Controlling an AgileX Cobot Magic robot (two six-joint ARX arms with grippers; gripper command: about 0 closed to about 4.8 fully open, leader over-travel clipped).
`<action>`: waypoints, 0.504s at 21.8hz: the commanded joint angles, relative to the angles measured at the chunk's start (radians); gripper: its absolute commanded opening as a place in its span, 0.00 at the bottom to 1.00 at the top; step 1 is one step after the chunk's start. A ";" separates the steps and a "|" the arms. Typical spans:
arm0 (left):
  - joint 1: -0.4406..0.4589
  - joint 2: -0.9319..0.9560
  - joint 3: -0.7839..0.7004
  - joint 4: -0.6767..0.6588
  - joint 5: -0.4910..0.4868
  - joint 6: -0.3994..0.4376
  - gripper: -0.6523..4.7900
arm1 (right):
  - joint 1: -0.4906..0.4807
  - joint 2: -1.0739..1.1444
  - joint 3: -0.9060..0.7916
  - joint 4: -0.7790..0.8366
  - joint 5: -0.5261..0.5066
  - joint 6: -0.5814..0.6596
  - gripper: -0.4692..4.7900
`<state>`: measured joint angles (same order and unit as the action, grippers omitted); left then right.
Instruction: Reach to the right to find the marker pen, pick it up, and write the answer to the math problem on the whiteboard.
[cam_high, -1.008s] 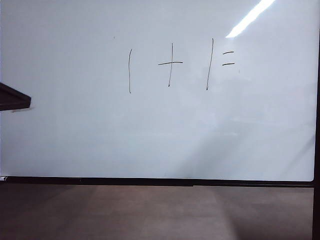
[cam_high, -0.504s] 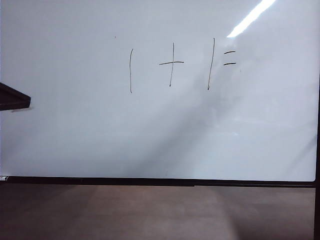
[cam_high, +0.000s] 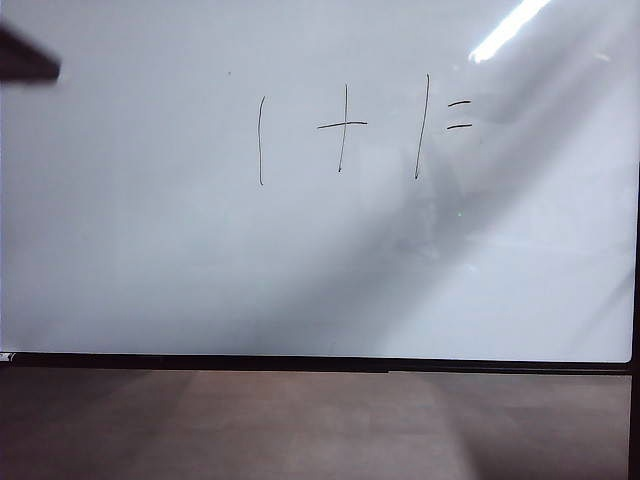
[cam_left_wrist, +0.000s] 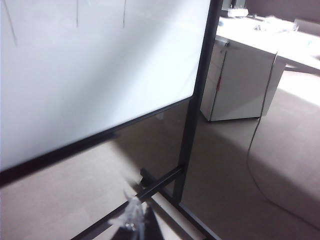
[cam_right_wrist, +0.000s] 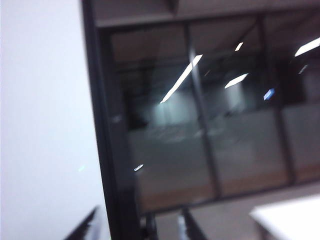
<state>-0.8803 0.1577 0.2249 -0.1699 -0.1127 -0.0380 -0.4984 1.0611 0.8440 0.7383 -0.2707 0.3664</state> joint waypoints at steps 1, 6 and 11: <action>0.002 0.241 0.117 0.084 0.001 0.003 0.11 | -0.057 0.097 -0.013 0.029 -0.179 0.066 0.57; 0.003 0.887 0.501 0.117 0.000 0.003 0.11 | -0.054 0.256 -0.133 0.094 -0.151 -0.079 0.61; -0.012 1.378 0.941 0.174 0.000 0.003 0.11 | -0.053 0.470 -0.160 0.296 -0.159 -0.063 0.61</action>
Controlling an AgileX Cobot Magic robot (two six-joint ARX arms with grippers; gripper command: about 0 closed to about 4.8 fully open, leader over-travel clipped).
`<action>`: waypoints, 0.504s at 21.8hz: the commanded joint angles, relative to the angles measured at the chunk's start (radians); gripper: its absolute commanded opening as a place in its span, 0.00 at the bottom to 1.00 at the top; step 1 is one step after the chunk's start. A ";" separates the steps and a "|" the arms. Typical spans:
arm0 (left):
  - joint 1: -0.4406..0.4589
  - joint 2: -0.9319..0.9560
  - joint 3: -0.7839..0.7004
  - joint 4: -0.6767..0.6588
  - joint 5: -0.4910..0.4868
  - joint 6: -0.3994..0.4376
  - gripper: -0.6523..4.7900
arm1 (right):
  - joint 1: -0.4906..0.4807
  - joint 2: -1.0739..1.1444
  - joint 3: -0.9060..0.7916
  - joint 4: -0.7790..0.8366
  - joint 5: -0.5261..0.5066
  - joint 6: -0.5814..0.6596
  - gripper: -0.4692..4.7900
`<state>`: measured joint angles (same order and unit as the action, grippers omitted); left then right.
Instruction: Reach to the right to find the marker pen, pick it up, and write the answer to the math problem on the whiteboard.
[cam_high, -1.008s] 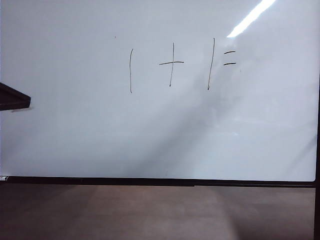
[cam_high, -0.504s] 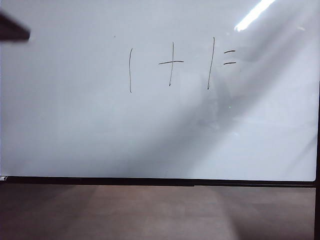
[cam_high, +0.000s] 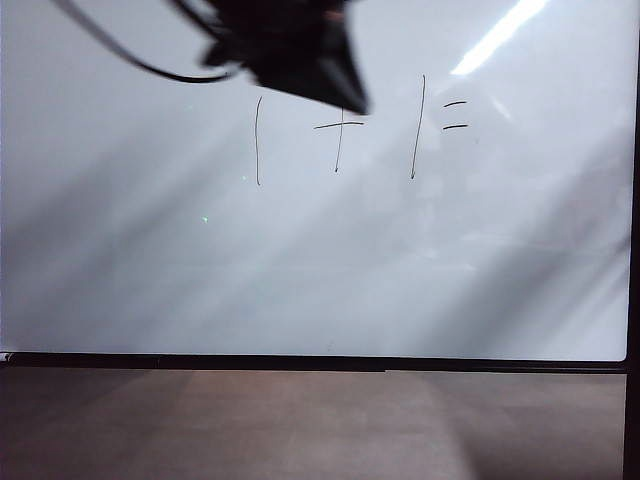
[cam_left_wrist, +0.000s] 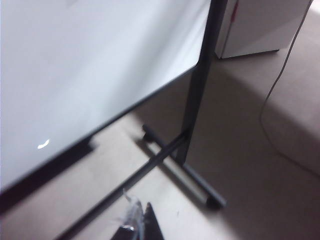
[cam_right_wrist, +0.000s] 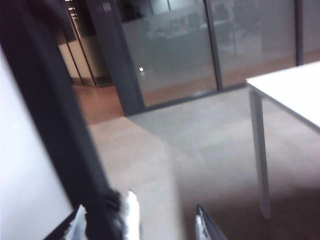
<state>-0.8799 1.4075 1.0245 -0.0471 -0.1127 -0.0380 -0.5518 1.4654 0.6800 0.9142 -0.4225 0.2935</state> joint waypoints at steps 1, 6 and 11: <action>-0.017 0.196 0.214 0.054 0.004 0.003 0.11 | 0.000 0.100 0.004 0.151 -0.014 0.009 0.61; -0.042 0.455 0.495 0.126 0.001 0.003 0.11 | 0.014 0.248 0.011 0.249 -0.124 -0.011 0.61; -0.078 0.534 0.523 0.181 0.003 0.003 0.11 | 0.033 0.369 0.011 0.393 -0.145 -0.014 0.61</action>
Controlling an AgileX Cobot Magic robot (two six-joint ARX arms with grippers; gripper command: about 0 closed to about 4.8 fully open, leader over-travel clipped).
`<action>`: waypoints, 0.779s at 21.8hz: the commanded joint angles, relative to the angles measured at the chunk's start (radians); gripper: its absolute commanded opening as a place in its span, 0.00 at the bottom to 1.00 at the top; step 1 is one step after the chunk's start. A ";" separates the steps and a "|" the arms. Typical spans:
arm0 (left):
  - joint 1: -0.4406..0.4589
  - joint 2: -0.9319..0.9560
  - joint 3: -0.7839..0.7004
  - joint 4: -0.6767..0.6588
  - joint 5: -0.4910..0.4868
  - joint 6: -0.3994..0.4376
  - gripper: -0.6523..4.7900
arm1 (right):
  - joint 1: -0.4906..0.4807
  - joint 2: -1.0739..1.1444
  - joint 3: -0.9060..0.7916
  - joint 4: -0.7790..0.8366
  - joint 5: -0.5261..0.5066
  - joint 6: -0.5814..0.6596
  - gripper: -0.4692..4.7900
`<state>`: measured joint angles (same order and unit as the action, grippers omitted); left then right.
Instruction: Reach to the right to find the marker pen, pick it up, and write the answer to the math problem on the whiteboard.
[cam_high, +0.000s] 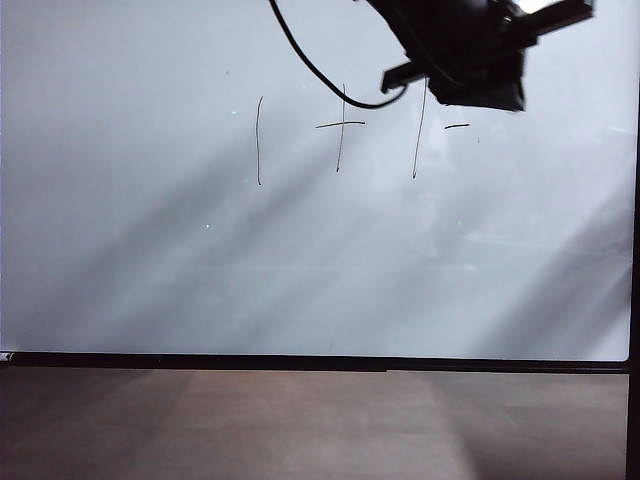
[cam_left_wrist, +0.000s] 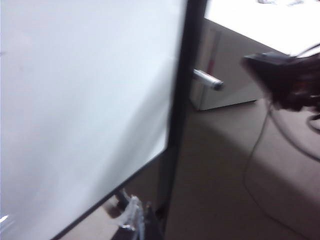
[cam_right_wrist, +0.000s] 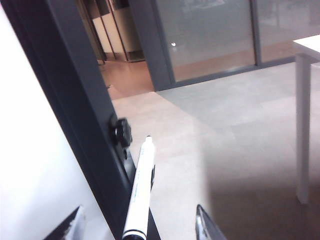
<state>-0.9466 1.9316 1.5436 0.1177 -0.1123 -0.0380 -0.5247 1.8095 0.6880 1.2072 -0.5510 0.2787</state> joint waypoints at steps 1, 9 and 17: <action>-0.019 0.016 0.003 0.018 0.003 0.003 0.11 | 0.010 0.037 0.006 0.118 -0.016 -0.009 0.61; -0.033 0.014 0.001 0.095 0.002 0.003 0.11 | 0.030 0.152 0.155 0.070 -0.117 -0.077 0.61; -0.031 0.015 -0.001 0.104 0.001 0.003 0.11 | 0.048 0.226 0.233 0.020 -0.145 -0.083 0.61</action>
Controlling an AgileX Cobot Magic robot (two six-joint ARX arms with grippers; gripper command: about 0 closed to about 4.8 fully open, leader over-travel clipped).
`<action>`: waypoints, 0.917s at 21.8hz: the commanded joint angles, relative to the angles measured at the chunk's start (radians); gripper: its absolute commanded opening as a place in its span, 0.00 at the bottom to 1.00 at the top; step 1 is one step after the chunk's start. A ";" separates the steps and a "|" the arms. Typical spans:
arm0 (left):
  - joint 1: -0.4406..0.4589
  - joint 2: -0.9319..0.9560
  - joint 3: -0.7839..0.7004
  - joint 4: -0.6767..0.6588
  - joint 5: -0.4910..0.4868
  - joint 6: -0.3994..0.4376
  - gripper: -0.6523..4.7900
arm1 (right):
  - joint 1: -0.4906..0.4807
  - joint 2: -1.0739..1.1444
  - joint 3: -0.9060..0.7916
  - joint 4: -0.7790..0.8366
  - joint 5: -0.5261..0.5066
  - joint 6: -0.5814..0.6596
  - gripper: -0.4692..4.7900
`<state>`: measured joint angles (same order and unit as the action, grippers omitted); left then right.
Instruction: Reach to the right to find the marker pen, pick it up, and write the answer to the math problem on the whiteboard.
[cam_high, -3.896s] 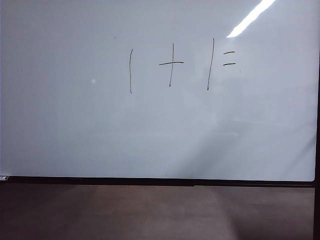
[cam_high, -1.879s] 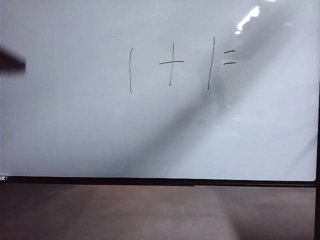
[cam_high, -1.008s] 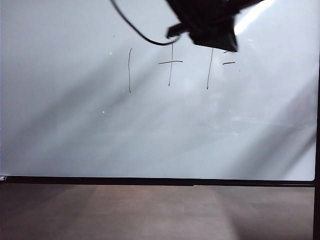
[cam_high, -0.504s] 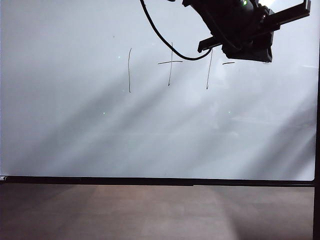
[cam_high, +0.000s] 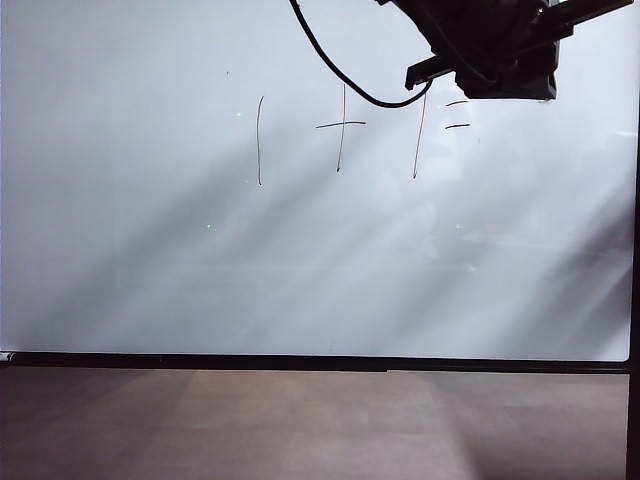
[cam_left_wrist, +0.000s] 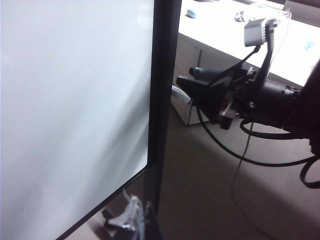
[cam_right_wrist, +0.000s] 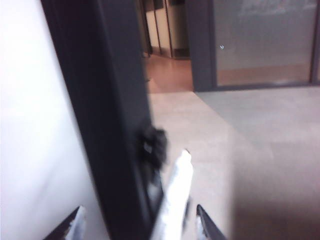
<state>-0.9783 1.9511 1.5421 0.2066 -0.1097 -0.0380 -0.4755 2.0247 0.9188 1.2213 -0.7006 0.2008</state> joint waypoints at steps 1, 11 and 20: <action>0.001 -0.004 0.001 0.015 -0.002 0.003 0.11 | -0.002 0.022 0.002 0.005 0.009 -0.014 0.61; 0.016 0.001 0.000 0.016 -0.002 0.003 0.11 | -0.001 0.072 0.003 0.013 0.019 -0.048 0.61; 0.021 0.002 -0.005 0.017 -0.002 0.003 0.11 | 0.051 0.073 0.003 0.010 0.083 -0.078 0.60</action>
<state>-0.9558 1.9564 1.5349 0.2092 -0.1127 -0.0380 -0.4236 2.1010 0.9184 1.2140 -0.6281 0.1295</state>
